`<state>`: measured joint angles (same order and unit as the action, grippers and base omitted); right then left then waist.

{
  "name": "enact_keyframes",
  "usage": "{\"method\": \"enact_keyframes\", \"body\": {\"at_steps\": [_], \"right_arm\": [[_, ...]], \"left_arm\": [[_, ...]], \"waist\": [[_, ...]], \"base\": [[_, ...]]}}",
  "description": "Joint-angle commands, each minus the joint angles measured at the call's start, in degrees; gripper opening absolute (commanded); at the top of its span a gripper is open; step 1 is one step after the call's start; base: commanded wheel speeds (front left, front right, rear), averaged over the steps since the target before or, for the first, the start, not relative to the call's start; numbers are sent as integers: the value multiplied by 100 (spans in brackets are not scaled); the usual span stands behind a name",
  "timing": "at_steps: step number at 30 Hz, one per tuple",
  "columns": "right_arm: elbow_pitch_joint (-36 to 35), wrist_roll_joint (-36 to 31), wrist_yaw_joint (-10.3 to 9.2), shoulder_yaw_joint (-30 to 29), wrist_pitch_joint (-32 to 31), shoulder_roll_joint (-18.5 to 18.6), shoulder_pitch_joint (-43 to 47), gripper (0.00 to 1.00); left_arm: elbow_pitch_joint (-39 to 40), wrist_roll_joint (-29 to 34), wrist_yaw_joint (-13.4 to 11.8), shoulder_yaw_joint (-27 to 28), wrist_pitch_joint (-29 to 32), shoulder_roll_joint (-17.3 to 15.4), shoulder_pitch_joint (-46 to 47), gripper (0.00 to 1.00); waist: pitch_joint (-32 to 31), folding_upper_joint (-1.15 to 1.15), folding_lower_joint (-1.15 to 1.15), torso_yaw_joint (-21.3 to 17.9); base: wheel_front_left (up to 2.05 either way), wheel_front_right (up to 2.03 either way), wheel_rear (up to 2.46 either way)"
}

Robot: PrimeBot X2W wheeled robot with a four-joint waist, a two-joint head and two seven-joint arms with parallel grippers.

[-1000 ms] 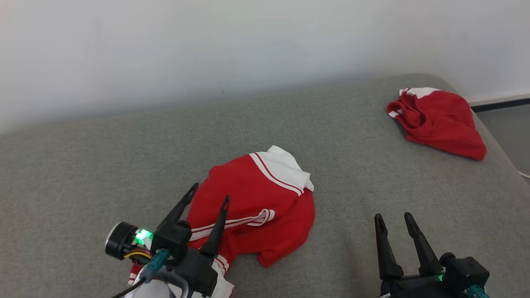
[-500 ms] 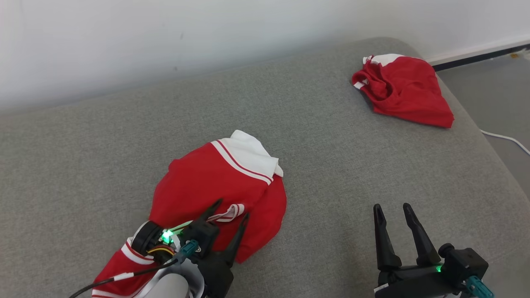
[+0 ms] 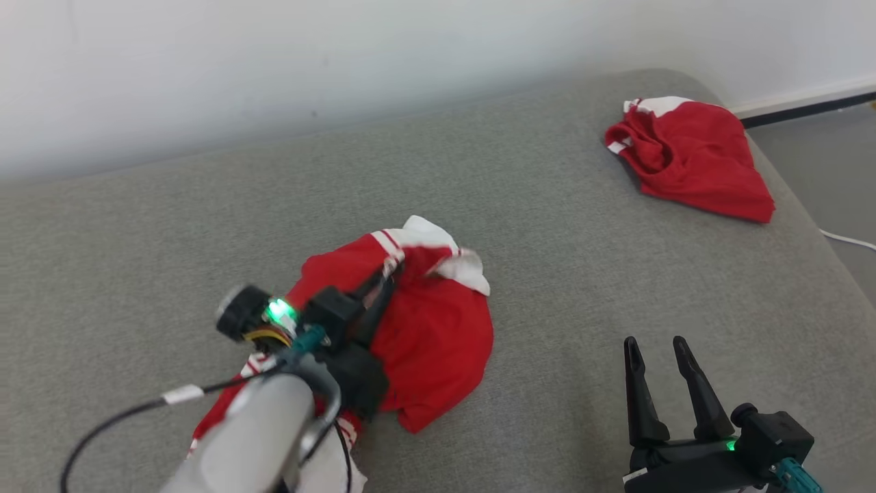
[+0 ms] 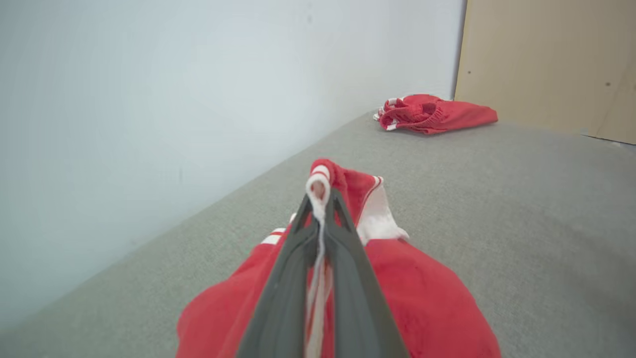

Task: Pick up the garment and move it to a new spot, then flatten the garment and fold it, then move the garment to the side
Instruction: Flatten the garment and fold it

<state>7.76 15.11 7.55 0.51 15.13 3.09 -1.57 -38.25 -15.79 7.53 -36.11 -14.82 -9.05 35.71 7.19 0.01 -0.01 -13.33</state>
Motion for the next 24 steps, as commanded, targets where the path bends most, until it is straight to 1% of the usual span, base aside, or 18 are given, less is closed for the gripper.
{"method": "enact_keyframes", "body": {"at_steps": [1,2,4,7,10,14,15,17,20,21,22,24], "right_arm": [[-2,2,-15,11,-1,-16,42,100],[19,-4,-15,56,-1,-19,24,100],[30,-10,-15,79,-1,-21,-18,100],[55,-13,-15,115,-1,-21,-77,100],[89,-6,-15,134,-1,-20,-138,100],[156,-18,-15,92,-1,-1,-222,100],[173,-15,-15,86,-1,5,-241,100],[202,-24,-15,70,-1,11,-285,100],[234,-40,-15,44,-1,32,-316,100],[234,-52,-15,46,-1,28,-318,100],[244,-64,-15,49,-1,25,-317,100],[271,-64,-15,35,-1,23,-316,100]], "left_arm": [[99,-6,-14,58,-36,-87,153,0],[283,-21,-14,156,-42,-309,335,0],[429,-70,-14,319,-45,-562,504,0],[527,-141,-14,595,-40,-1052,748,0],[484,-364,-19,946,-34,-1534,836,0],[250,-570,-34,1285,-21,-2059,775,0],[144,-591,-32,1326,-23,-2164,765,0],[-52,-696,-31,1432,-28,-2274,760,0],[-209,-691,-114,1495,-36,-2273,671,0],[-247,-712,-150,1526,-37,-2257,660,38],[-282,-708,-168,1543,-39,-2243,645,100],[-256,-708,-239,1603,-41,-2176,620,100]], "waist": [[-64,-1,1,187],[-77,-1,1,287],[-72,-1,1,359],[-23,-1,1,388],[75,-1,1,354],[249,-1,1,266],[298,-1,1,240],[374,-1,1,202],[430,-1,1,179],[439,-1,1,178],[443,-1,1,179],[428,-1,1,202]], "base": [[0,0,0],[0,0,0],[0,0,0],[0,0,0],[0,0,0],[0,0,0],[0,0,0],[0,0,0],[0,0,0],[0,0,0],[0,0,0],[0,0,0]]}}
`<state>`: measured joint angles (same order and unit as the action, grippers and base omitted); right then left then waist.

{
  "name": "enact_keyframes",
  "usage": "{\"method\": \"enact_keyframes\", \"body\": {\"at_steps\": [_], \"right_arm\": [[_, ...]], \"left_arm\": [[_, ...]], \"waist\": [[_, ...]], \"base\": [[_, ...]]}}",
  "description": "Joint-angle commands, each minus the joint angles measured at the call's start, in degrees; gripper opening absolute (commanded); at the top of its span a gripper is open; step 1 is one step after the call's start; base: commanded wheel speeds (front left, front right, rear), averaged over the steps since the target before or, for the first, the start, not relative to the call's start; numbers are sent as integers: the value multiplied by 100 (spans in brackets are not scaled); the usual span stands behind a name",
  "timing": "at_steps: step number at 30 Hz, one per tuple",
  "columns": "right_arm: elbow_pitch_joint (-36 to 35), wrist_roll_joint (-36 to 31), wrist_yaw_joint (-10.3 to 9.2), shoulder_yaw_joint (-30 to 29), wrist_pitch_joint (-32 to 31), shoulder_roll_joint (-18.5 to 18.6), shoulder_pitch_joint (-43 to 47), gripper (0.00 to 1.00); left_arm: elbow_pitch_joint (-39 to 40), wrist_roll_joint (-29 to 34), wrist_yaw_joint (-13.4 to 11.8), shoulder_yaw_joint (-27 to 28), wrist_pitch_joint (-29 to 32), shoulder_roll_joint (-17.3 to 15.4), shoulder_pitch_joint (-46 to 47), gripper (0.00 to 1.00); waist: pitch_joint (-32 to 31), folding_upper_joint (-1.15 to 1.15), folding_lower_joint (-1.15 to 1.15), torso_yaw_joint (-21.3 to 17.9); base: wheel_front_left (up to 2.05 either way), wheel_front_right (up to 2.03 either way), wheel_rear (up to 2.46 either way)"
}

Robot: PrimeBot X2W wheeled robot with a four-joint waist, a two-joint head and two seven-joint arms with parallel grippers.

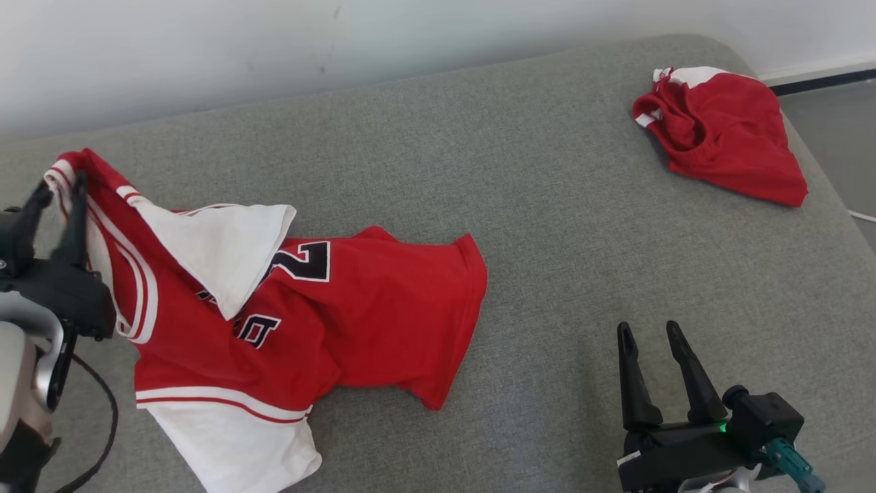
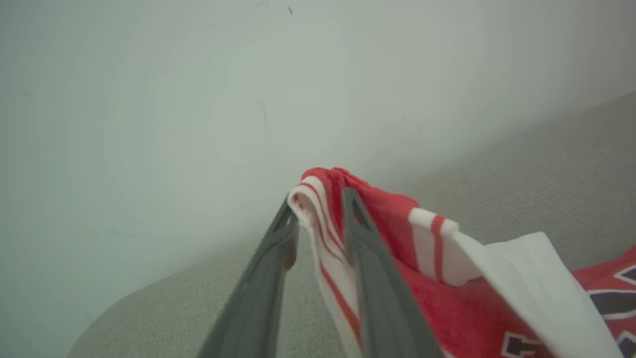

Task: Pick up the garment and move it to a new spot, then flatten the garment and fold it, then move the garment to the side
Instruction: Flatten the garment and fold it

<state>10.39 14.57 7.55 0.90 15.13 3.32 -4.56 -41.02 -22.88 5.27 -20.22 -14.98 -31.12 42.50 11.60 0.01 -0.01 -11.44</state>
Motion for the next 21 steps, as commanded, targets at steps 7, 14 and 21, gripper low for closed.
{"method": "enact_keyframes", "body": {"at_steps": [7,14,21], "right_arm": [[120,-27,-15,-5,-1,-6,47,100],[154,51,-15,-26,-1,18,212,100],[172,97,-15,-52,-1,3,388,100]], "left_arm": [[277,131,-90,199,-23,45,-217,100],[836,248,-138,403,-23,-13,-640,100],[1876,301,-399,785,-23,94,-1387,100]], "waist": [[-240,-1,1,218],[-570,-1,1,540],[-766,-1,1,831]], "base": [[0,0,0],[0,0,0],[0,0,0]]}}
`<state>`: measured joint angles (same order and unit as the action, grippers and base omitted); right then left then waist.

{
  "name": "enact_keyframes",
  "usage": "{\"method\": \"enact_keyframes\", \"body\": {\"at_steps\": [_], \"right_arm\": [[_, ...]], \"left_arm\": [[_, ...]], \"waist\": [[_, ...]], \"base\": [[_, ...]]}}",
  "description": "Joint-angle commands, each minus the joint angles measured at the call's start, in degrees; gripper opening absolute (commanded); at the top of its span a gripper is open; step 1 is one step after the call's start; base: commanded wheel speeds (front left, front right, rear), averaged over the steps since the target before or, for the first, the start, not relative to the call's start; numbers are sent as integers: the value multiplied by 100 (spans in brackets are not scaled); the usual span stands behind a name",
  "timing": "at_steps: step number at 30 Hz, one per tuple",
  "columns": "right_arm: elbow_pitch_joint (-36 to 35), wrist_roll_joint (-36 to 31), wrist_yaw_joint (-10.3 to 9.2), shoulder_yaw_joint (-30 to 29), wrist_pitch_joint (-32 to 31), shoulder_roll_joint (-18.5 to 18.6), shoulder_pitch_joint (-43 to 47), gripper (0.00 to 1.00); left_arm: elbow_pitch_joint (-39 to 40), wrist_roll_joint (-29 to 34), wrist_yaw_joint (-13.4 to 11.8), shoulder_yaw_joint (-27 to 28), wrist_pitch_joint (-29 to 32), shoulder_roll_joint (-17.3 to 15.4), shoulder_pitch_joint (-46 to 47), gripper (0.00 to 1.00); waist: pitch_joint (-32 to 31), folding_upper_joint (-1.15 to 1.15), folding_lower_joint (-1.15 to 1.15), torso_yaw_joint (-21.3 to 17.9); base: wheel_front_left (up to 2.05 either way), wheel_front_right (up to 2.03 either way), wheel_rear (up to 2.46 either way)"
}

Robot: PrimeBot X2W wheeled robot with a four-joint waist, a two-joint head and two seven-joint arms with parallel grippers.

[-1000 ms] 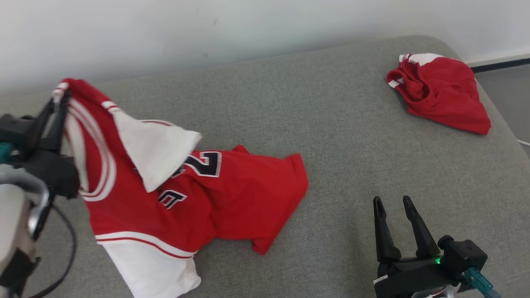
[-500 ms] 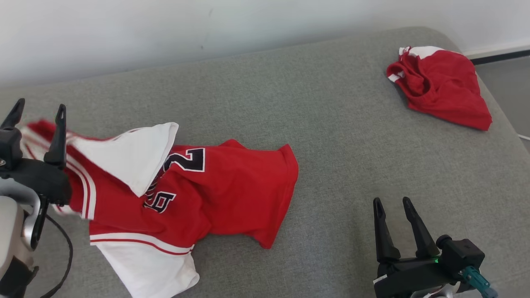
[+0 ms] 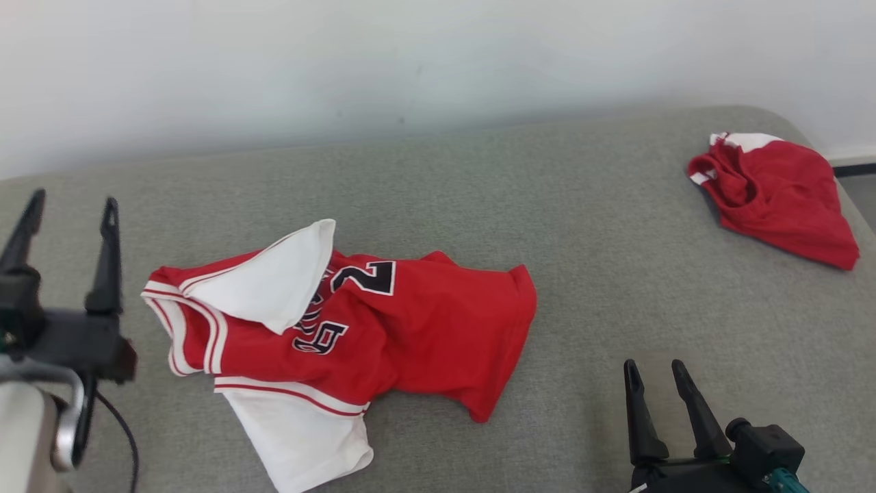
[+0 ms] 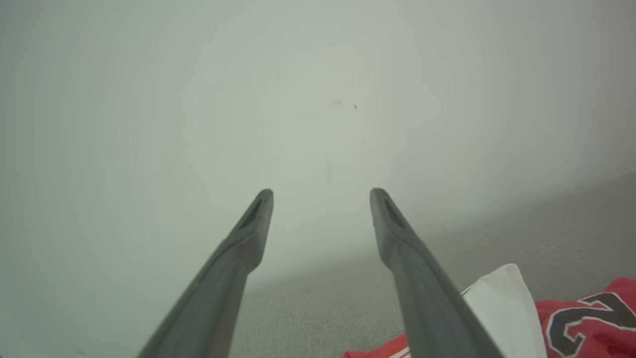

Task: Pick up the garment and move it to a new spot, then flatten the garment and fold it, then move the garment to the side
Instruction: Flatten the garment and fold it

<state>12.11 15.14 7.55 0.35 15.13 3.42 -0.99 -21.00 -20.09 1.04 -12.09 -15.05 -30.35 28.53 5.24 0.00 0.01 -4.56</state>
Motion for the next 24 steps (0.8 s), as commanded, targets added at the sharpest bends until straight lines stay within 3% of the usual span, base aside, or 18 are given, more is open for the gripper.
{"method": "enact_keyframes", "body": {"at_steps": [1,11,24], "right_arm": [[10,47,-15,13,-1,-12,59,100],[96,36,-15,21,-1,-31,241,100],[376,50,-15,46,-1,-35,349,100]], "left_arm": [[52,37,-29,24,-16,57,-154,100],[1291,211,-393,466,-17,649,-1653,100],[1702,553,-442,815,-17,1491,-2995,100]], "waist": [[-158,0,-1,193],[-422,0,-1,568],[-645,0,-1,823]], "base": [[0,0,0],[0,0,0],[0,0,0]]}}
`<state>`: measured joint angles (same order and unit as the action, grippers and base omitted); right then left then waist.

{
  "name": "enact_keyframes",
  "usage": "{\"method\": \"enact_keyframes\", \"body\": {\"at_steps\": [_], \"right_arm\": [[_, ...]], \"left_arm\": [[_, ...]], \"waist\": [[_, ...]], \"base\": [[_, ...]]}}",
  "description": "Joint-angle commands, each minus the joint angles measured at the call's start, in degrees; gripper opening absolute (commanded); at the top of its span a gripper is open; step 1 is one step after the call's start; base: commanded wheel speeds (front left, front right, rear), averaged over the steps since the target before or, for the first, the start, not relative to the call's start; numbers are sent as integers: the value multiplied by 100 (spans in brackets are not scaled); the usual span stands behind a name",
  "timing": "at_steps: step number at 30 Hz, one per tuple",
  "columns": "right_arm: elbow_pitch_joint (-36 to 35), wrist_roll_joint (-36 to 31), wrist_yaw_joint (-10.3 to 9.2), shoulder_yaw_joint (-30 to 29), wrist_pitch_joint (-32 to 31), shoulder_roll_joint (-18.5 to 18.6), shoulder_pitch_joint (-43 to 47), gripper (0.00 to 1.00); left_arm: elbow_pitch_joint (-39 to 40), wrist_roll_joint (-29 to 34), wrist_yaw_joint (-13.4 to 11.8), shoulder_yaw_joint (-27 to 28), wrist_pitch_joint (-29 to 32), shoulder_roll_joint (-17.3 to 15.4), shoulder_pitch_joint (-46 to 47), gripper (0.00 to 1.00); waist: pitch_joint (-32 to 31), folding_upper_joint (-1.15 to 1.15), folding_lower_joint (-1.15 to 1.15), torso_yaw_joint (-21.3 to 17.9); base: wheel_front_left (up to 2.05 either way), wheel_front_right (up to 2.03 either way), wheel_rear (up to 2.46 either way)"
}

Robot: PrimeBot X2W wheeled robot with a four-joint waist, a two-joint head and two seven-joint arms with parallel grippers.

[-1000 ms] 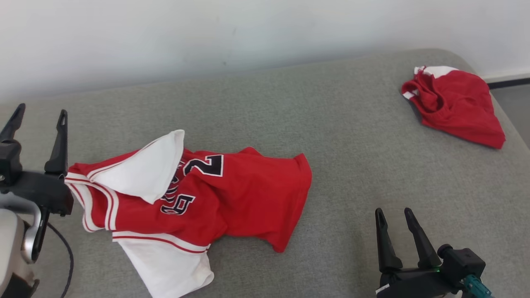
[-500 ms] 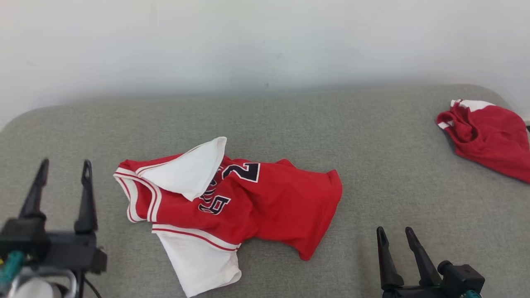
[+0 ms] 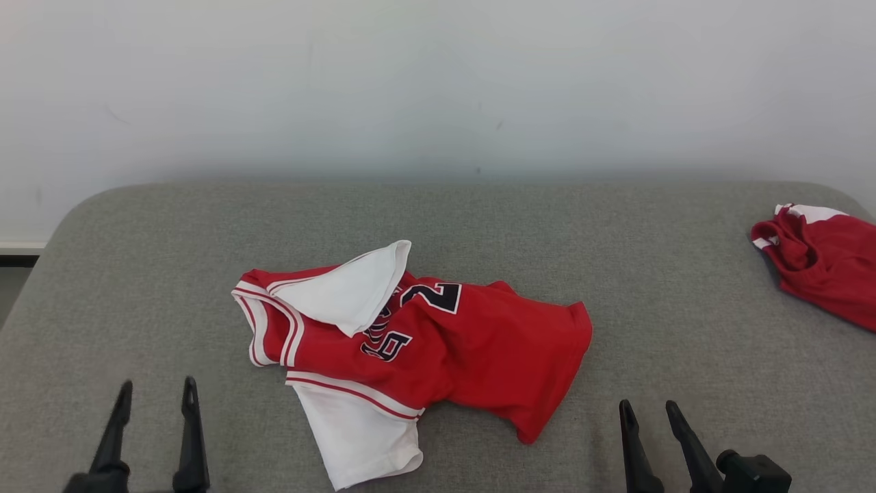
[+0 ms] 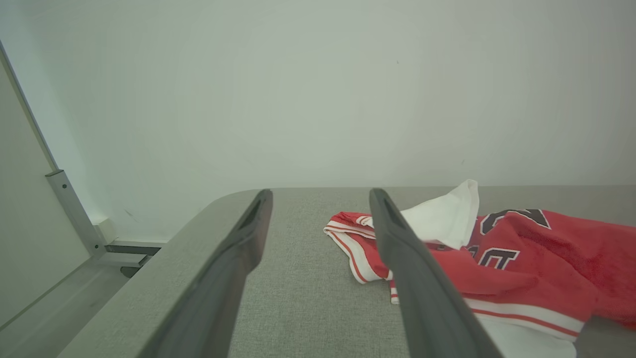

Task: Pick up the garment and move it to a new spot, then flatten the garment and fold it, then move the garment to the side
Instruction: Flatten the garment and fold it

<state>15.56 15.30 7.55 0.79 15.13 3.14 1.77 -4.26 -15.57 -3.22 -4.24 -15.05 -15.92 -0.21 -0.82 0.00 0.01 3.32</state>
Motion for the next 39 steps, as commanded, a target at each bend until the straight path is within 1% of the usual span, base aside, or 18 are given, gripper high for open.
{"method": "enact_keyframes", "body": {"at_steps": [1,4,6,9,11,14,18,24,28,32,35,36,37,38,39], "right_arm": [[75,36,-15,1,-1,-7,86,100],[184,54,-15,4,-1,12,61,100],[261,63,-15,8,-1,16,50,100],[370,75,-15,49,-1,37,-18,100],[453,52,-15,103,-1,51,-74,100],[632,81,-15,210,-1,106,-229,100],[869,136,-15,353,-1,198,-461,100],[1596,326,-15,598,-71,325,-1092,100],[2342,540,-15,764,-177,385,-1615,100],[2991,706,-15,828,-243,392,-1912,100],[3308,830,-15,913,-200,350,-2081,100],[3371,869,-15,970,-179,332,-2104,62],[3430,917,-15,1014,-154,325,-2121,18],[3481,960,-15,1053,-138,335,-2132,0],[3529,1001,-15,1093,-114,350,-2146,0]], "left_arm": [[18,139,-9,46,-17,75,-203,100],[31,240,-19,119,-17,184,-381,100],[46,294,16,143,-17,237,-470,100],[0,364,125,120,-17,279,-538,100],[-84,325,251,73,-17,334,-583,100],[-276,395,366,13,-17,324,-568,100],[-341,451,401,-30,-17,381,-502,100],[-487,493,520,-37,-17,457,-348,100],[-533,565,613,-61,-17,535,-258,100],[-551,628,659,-71,-17,598,-214,100],[-563,656,683,-69,-17,633,-196,100],[-550,668,683,-65,-17,654,-203,100],[-541,683,679,-55,-17,667,-209,100],[-530,691,673,-42,-17,681,-224,100],[-522,697,664,-27,-17,692,-245,100]], "waist": [[-56,0,-1,52],[-96,0,-1,92],[-117,0,-1,121],[-137,0,-1,161],[-143,0,-1,186],[-137,0,-1,209],[-119,0,-1,250],[-75,0,-1,391],[-38,0,-1,566],[-14,0,-1,706],[6,0,-1,793],[13,0,-1,803],[16,0,-1,807],[18,0,-1,805],[16,0,-1,793]], "base": [[0,0,0],[0,0,0],[0,0,0],[0,0,0],[0,0,0],[0,0,0],[0,0,0],[0,0,0],[0,0,0],[0,0,0],[0,0,0],[0,0,0],[0,0,0],[0,0,0],[0,0,0]]}}
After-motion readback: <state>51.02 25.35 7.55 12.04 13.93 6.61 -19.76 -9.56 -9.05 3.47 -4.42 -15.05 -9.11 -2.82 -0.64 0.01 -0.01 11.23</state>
